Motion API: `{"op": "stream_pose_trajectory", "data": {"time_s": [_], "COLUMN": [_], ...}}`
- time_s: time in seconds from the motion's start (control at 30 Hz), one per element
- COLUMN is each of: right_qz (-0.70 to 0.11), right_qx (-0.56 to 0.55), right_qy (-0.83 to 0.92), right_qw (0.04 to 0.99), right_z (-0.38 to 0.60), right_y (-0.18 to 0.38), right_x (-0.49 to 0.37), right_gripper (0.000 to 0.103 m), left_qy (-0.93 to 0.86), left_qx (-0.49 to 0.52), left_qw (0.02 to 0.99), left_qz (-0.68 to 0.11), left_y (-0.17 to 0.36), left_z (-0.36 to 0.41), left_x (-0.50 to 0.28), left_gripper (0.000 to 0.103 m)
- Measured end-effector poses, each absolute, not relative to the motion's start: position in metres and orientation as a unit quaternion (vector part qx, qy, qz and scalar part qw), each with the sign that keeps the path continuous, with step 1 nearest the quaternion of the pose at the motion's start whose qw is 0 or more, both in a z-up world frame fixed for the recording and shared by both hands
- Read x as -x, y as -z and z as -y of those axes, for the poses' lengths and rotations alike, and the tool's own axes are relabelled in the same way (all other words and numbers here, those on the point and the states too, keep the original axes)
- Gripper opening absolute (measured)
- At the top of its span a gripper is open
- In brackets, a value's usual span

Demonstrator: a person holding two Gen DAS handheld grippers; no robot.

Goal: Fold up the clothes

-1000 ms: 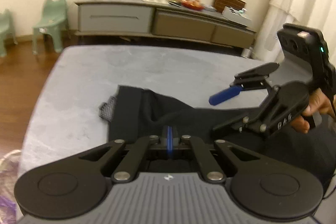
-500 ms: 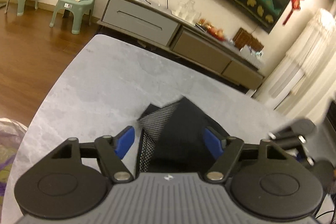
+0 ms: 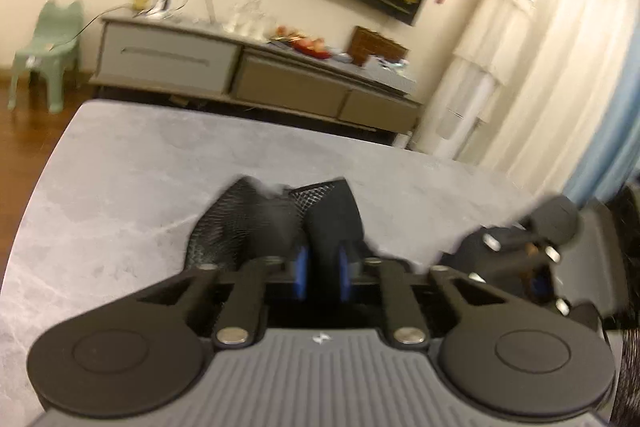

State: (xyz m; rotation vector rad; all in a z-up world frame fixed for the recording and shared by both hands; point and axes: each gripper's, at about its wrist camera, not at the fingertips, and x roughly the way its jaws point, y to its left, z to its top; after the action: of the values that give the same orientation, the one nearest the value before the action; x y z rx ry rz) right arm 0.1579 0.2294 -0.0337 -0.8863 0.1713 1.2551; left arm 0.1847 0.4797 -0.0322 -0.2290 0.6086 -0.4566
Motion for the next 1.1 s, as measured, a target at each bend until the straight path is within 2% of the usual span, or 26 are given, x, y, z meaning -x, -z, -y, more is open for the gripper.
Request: {"op": "stream_pose_trajectory", "data": {"time_s": [0.03,0.07,0.13,0.27,0.5,0.67,0.7,0.77,0.83,0.87,0.93,0.97,1.0,1.03,1.07,1.1], "right_qz": [-0.08,-0.09,-0.105,-0.147,-0.219,-0.272,-0.277,-0.278,-0.279,-0.296,-0.336,-0.354,-0.374,-0.394,-0.4,-0.399], "right_qx": [0.395,0.388,0.369,0.33,0.32,0.14,0.112,0.111,0.141,0.156,0.184,0.203,0.229,0.257,0.28,0.285], "right_qy": [-0.567,-0.571,-0.576,-0.583,-0.603,-0.649,-0.644,-0.618,-0.595,-0.6,-0.616,-0.624,-0.616,-0.603,-0.574,-0.548], "right_qw": [0.718,0.718,0.721,0.728,0.697,0.696,0.704,0.727,0.74,0.727,0.688,0.667,0.655,0.644,0.658,0.678], "right_z": [-0.229,-0.228,-0.223,-0.209,-0.199,-0.18,-0.18,-0.2,-0.23,-0.248,-0.284,-0.3,-0.315,-0.329,-0.34,-0.344], "right_y": [0.032,0.03,0.023,0.009,0.012,-0.024,-0.029,-0.035,-0.034,-0.028,-0.016,-0.007,0.003,0.014,0.02,0.022], "right_x": [-0.16,-0.163,-0.168,-0.181,-0.192,-0.231,-0.242,-0.255,-0.266,-0.271,-0.282,-0.286,-0.29,-0.296,-0.305,-0.318], "right_gripper": [0.019,0.037,0.05,0.053,0.053,0.055,0.057,0.076,0.084,0.084,0.083,0.074,0.061,0.008,0.0,0.0], "left_qy": [0.215,0.207,0.191,0.162,0.141,0.149,0.152,0.156,0.151,0.149,0.147,0.147,0.146,0.139,0.132,0.118], "left_qx": [0.111,0.111,0.111,0.12,0.133,0.122,0.122,0.119,0.116,0.12,0.127,0.13,0.133,0.147,0.16,0.177], "left_qw": [0.925,0.928,0.934,0.943,0.947,0.951,0.951,0.951,0.953,0.953,0.953,0.953,0.953,0.951,0.949,0.945], "left_qz": [-0.292,-0.288,-0.28,-0.267,-0.255,-0.241,-0.239,-0.238,-0.237,-0.235,-0.233,-0.232,-0.231,-0.234,-0.237,-0.247], "left_y": [0.029,0.025,0.017,0.004,-0.005,-0.01,-0.01,-0.009,-0.009,-0.008,-0.007,-0.006,-0.006,-0.003,0.0,0.004], "left_z": [-0.479,-0.478,-0.476,-0.472,-0.457,-0.45,-0.45,-0.449,-0.448,-0.45,-0.453,-0.455,-0.456,-0.461,-0.465,-0.471], "left_x": [-0.178,-0.172,-0.159,-0.133,-0.087,-0.082,-0.082,-0.082,-0.082,-0.082,-0.082,-0.083,-0.083,-0.087,-0.09,-0.098], "left_gripper": [0.008,0.008,0.008,0.009,0.009,0.009,0.009,0.009,0.009,0.009,0.009,0.009,0.009,0.01,0.011,0.011]}}
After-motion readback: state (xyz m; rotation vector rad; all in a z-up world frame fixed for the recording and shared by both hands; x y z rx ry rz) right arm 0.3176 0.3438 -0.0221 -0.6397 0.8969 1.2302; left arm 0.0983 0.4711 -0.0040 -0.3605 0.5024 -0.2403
